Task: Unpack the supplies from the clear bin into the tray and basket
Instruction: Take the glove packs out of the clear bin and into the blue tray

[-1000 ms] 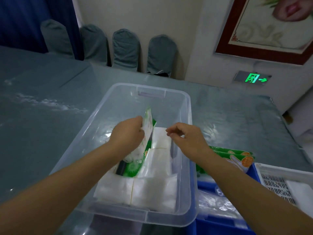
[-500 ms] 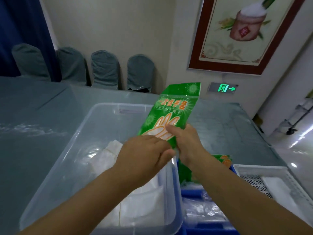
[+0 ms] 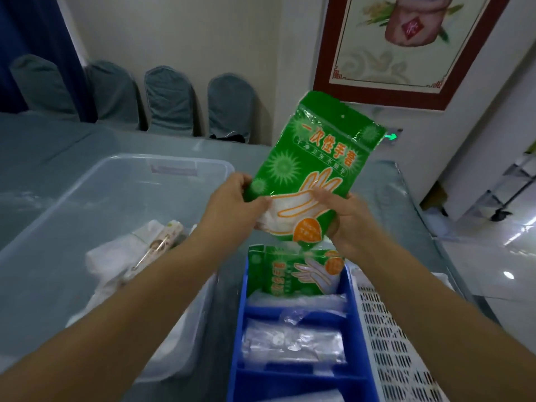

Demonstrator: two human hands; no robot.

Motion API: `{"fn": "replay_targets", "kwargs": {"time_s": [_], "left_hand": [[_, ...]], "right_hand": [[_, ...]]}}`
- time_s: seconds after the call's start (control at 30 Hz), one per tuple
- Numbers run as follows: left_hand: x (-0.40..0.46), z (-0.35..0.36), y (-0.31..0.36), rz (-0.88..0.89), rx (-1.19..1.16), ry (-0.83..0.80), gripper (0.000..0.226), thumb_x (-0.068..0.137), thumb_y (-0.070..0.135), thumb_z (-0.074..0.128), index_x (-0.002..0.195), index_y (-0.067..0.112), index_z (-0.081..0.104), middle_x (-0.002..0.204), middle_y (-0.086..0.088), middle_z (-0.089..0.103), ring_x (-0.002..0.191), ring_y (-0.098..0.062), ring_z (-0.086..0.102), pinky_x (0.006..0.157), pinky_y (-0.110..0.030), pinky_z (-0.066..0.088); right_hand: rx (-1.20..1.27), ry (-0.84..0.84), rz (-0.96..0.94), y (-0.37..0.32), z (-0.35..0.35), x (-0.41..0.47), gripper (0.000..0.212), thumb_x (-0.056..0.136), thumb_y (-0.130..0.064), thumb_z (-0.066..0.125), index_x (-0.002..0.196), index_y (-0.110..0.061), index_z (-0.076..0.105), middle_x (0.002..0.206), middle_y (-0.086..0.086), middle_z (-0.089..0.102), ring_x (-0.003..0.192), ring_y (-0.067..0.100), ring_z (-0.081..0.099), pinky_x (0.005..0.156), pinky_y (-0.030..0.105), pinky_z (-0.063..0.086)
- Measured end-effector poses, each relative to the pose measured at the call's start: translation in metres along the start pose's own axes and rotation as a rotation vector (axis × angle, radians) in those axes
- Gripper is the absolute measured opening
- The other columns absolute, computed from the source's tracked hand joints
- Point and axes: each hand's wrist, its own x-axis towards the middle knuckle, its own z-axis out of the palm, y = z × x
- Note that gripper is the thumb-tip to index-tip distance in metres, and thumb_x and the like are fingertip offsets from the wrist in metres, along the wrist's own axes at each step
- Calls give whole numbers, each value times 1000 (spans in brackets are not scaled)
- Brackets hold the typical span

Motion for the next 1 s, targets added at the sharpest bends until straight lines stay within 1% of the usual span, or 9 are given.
{"fn": "replay_targets", "kwargs": {"time_s": [0.07, 0.13, 0.27, 0.4, 0.5, 0.7, 0.87, 0.93, 1.0], "left_hand": [[-4, 23, -5, 55, 90, 30, 23, 82, 11, 67, 91, 26, 52, 88, 2, 65, 82, -21, 65, 73, -45, 57], [-12, 45, -17, 53, 203, 20, 27, 83, 17, 65, 101, 29, 49, 96, 4, 65, 88, -18, 63, 81, -44, 54], [-29, 79, -62, -78, 427, 5, 49, 82, 20, 64, 124, 18, 41, 113, -4, 62, 102, -27, 60, 88, -41, 49], [-39, 108, -119, -93, 875, -367, 37, 83, 28, 61, 116, 13, 53, 116, -10, 61, 103, -29, 59, 81, -31, 47], [-35, 129, -156, -15, 1065, -608, 46, 85, 41, 55, 122, 14, 53, 127, -9, 53, 116, -27, 48, 92, -36, 39], [-13, 150, -189, -62, 1108, -755, 47, 86, 47, 52, 116, 12, 54, 122, -11, 58, 111, -31, 51, 88, -35, 40], [-7, 152, -195, -88, 1057, -783, 44, 86, 42, 57, 117, 11, 56, 123, -11, 59, 110, -30, 55, 85, -33, 45], [-6, 152, -193, -94, 1093, -806, 41, 87, 41, 56, 116, 11, 58, 121, -11, 60, 109, -30, 57, 83, -32, 45], [-4, 152, -190, -122, 1123, -843, 37, 88, 39, 55, 114, 13, 62, 119, -11, 62, 108, -30, 58, 82, -31, 46]], "right_hand": [[-17, 7, 16, 4, -23, 2, 36, 76, -10, 67, 111, -6, 59, 94, 7, 72, 84, 23, 69, 76, 39, 58], [-29, 64, 20, 7, -43, 5, 29, 82, 1, 62, 110, -4, 59, 93, 9, 71, 82, 23, 70, 70, 36, 59], [-183, 186, -21, 8, -73, 11, 24, 83, 4, 62, 104, -6, 60, 86, 6, 71, 75, 20, 71, 68, 36, 60], [-484, 219, -69, 11, -96, 13, 25, 81, 1, 66, 103, -9, 61, 95, 10, 71, 87, 24, 70, 81, 44, 57], [-616, 202, -69, 15, -107, 13, 23, 81, 0, 67, 99, -14, 62, 96, 14, 71, 90, 30, 69, 80, 48, 57], [-760, 205, -111, 26, -125, 13, 24, 80, 0, 67, 101, -11, 62, 86, 15, 68, 81, 28, 66, 70, 36, 56], [-930, 144, -174, 38, -135, 15, 12, 80, -4, 67, 90, -10, 63, 82, 30, 63, 76, 42, 61, 64, 40, 52], [-963, 105, -179, 44, -136, 17, 17, 79, -4, 68, 82, -19, 62, 71, 18, 63, 69, 35, 61, 64, 39, 52], [-1049, 50, -173, 49, -138, 20, 26, 79, -5, 68, 71, -27, 56, 61, -3, 56, 61, 17, 55, 62, 34, 47]]}}
